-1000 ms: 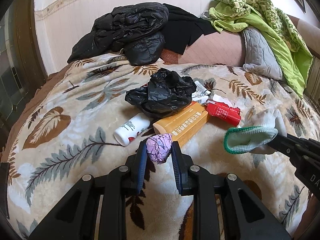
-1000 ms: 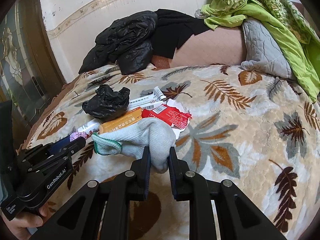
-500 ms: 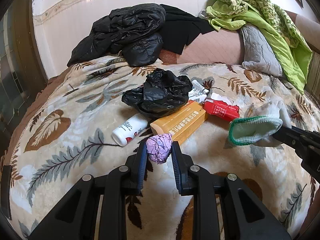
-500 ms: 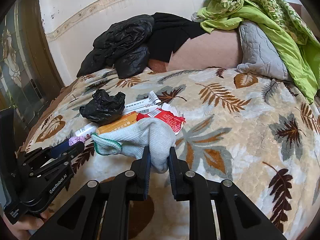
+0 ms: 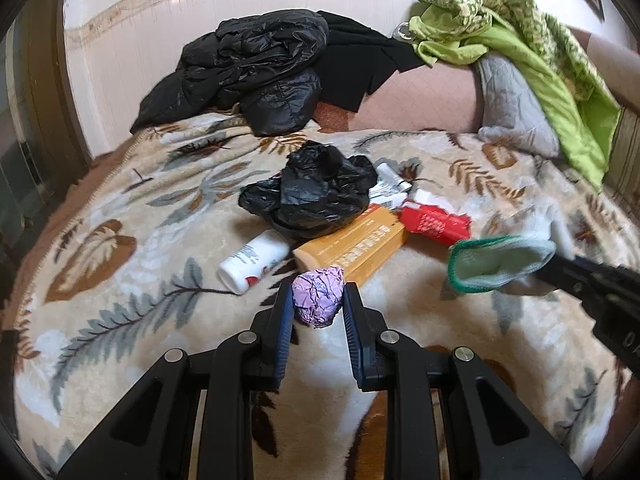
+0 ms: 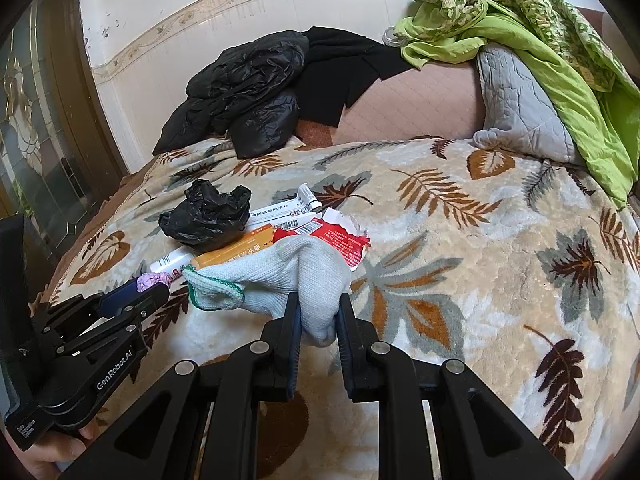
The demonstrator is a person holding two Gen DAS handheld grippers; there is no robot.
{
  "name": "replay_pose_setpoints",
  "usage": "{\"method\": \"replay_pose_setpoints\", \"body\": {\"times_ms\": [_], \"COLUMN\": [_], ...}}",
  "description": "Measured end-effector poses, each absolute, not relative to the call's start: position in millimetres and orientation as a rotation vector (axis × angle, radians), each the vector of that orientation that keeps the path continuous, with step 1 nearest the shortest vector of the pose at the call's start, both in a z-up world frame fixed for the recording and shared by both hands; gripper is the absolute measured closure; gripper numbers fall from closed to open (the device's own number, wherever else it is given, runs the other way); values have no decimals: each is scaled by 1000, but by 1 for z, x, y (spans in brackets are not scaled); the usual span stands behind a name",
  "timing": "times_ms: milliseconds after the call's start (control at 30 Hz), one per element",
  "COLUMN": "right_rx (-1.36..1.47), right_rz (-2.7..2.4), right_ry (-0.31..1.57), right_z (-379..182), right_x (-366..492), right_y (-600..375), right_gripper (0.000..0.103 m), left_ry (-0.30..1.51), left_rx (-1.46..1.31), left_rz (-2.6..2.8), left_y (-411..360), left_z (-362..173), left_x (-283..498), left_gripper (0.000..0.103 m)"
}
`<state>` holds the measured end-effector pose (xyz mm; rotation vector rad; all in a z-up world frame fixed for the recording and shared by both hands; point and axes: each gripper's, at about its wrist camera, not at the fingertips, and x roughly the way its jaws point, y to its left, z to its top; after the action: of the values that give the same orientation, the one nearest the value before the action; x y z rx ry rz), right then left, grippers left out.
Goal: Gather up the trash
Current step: 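Lift the pink ball with the left tool while the right tool lifts the sock, then carry ball and sock over the red wastebasket and open both tools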
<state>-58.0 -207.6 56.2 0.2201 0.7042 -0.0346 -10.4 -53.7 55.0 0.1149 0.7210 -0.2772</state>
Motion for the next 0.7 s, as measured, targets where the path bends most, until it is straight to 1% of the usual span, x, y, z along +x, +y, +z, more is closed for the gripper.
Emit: {"method": "replay_pose_setpoints", "body": {"times_ms": [267,433,567,700], "right_rx": [237,292,317,363], "right_rz": [-48,-67,-90,-90], "right_ry": [672,656,618,603], "right_z": [67,73,87,98], "right_x": [-70,-89,-119,-170], "right_y": [-209,-221,-227,-242], "right_gripper": [85,85,85,85], "left_ry": [744,711,681,667], "left_rx": [-19,-18,11,63], "left_rz": [-415,-454,-477,-539], "left_y": [-52,-57,-69,-91], "left_z": [65,74,84,89], "left_x": [-19,-41,-69,-107], "left_gripper": [79,79,79,79]}}
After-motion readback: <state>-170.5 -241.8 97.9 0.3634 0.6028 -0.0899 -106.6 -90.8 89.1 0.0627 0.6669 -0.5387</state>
